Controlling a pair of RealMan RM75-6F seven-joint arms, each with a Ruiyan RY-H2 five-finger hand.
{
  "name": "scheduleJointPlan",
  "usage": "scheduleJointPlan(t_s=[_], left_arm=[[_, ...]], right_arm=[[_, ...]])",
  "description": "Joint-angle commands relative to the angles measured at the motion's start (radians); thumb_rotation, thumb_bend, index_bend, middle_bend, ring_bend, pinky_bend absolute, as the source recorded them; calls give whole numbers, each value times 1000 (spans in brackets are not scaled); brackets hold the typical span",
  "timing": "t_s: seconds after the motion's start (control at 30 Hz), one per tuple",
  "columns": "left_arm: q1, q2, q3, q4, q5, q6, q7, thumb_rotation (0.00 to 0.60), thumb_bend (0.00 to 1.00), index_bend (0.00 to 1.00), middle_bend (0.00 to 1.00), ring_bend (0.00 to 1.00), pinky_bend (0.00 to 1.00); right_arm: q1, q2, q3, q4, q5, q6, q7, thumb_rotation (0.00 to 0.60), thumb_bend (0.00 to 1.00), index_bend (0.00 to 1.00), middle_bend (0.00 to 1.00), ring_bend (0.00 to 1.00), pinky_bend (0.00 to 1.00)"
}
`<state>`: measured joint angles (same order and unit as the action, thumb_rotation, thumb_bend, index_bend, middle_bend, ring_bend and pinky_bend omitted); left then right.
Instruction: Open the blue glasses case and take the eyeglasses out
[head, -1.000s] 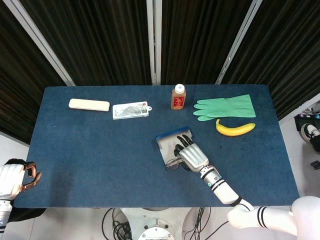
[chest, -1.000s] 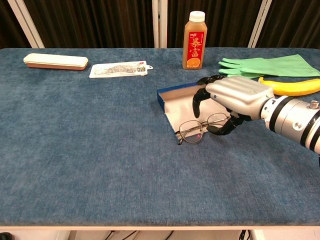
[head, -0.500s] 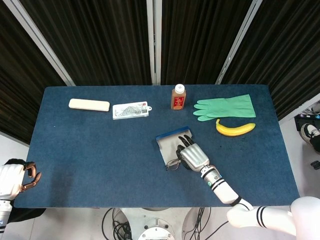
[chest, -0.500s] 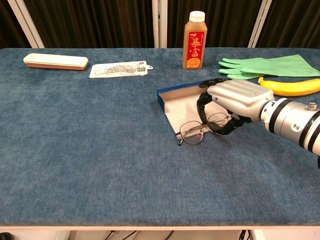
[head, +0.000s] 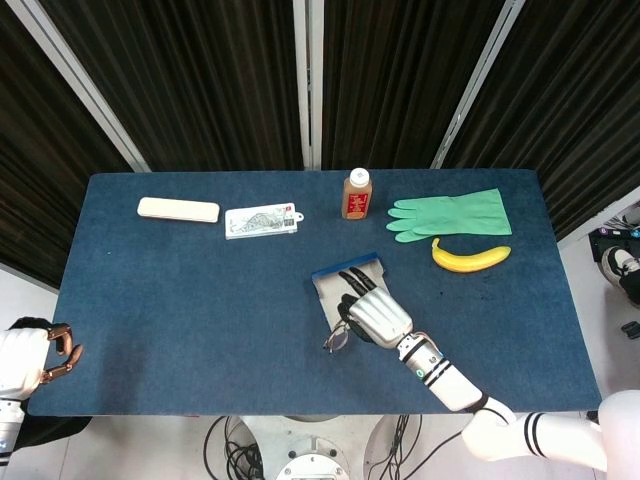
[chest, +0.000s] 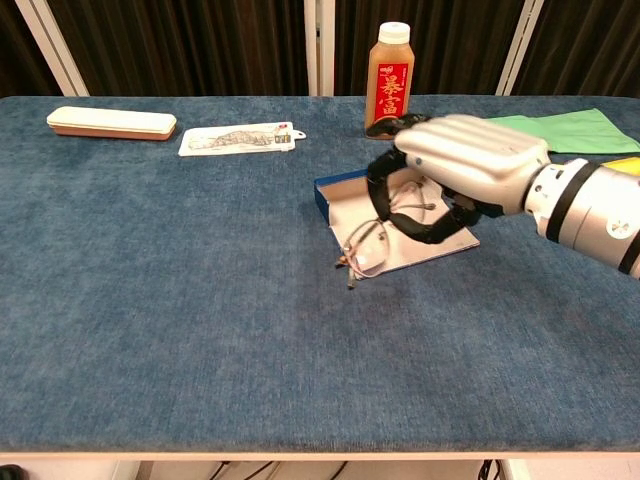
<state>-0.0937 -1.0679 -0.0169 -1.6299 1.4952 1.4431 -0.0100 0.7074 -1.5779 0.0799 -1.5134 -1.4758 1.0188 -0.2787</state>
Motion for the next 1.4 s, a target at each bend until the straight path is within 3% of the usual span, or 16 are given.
scheduleJointPlan(t_s=[0.03,0.3,0.37,0.5,0.63,0.8,1.0,1.17,1.4], left_arm=[[0,-1,0,-1,0,1,4,600,327,698,680,489,379],[1,-2,-1,4,0,2,-4,600,327,698,680,489,378],[1,-2,-1,5,1,2,-8,600,327,698,680,489,379],[1,-1,0,5,2,2,-10,600,327,698,680,489,379],[1,-2,0,8,3,3,-10,600,328,698,680,489,378],[1,-4,0,9,3,4,-8,600,327,698,680,489,378],[2,-7,-1,9,4,7,2,600,327,698,679,489,376],[4,-10,-1,9,5,13,10,600,327,698,679,489,376],[5,-13,-2,9,4,16,18,600,327,698,679,489,376]], right_arm=[[60,-9,25,-6,-6,-67,-23,600,477,769,420,1,0],[187,-172,86,139,67,-208,-104,600,415,651,356,1,0],[205,-208,90,175,87,-226,-130,600,362,546,317,0,0],[219,-238,92,196,129,-243,-174,600,280,204,227,0,0],[196,-196,87,135,149,-206,-213,600,228,23,163,0,0],[94,-44,69,-37,165,-59,-258,600,228,0,128,0,0],[-105,178,-9,-235,167,189,-309,600,272,0,133,0,0],[-284,313,-94,-309,122,393,-255,600,282,0,130,0,0],[-472,414,-189,-310,3,594,-117,600,282,0,130,0,0]])
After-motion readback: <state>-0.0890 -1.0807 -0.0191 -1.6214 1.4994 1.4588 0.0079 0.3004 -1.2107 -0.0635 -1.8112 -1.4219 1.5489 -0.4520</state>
